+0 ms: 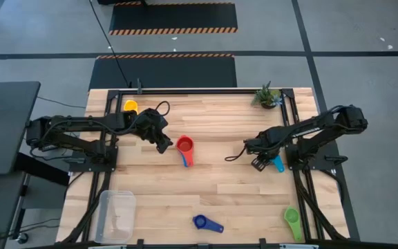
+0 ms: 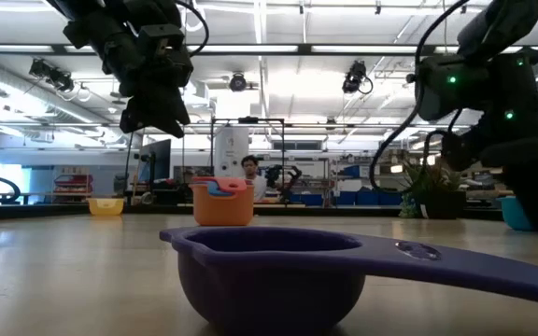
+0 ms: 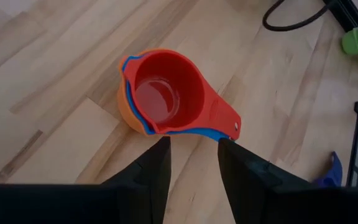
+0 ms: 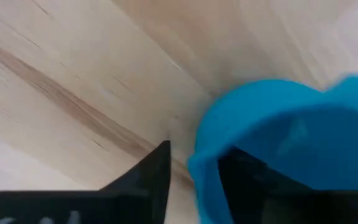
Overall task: Nest measuring cups in basket
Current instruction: Stack the blue measuring cup on top of the orange measuring cup
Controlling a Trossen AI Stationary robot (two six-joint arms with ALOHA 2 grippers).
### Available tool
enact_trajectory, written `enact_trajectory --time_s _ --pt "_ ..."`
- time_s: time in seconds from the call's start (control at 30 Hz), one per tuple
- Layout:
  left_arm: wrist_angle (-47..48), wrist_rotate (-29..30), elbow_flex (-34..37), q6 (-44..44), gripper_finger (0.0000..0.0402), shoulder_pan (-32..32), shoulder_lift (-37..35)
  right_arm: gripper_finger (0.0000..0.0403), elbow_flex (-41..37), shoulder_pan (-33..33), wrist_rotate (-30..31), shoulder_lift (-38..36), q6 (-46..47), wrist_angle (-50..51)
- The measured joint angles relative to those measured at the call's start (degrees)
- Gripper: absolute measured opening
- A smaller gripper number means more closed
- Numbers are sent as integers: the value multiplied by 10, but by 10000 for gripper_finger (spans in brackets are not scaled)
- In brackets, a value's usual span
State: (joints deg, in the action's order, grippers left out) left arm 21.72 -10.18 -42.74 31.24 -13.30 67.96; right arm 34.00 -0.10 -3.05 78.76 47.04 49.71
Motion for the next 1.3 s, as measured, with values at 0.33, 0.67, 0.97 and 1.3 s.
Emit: enact_trajectory --time_s 0.33,0.67,0.97,1.3 --pt "46 -1 0 -4 120 -2 0 9 53 -3 13 5 -6 -5" --pt "163 46 0 -23 110 -13 6 9 236 -3 29 19 -1 44" --pt "94 62 0 -47 110 24 74 9 377 -4 94 65 -52 80" --pt "-14 78 0 -78 110 49 185 9 431 -8 99 92 -105 106"
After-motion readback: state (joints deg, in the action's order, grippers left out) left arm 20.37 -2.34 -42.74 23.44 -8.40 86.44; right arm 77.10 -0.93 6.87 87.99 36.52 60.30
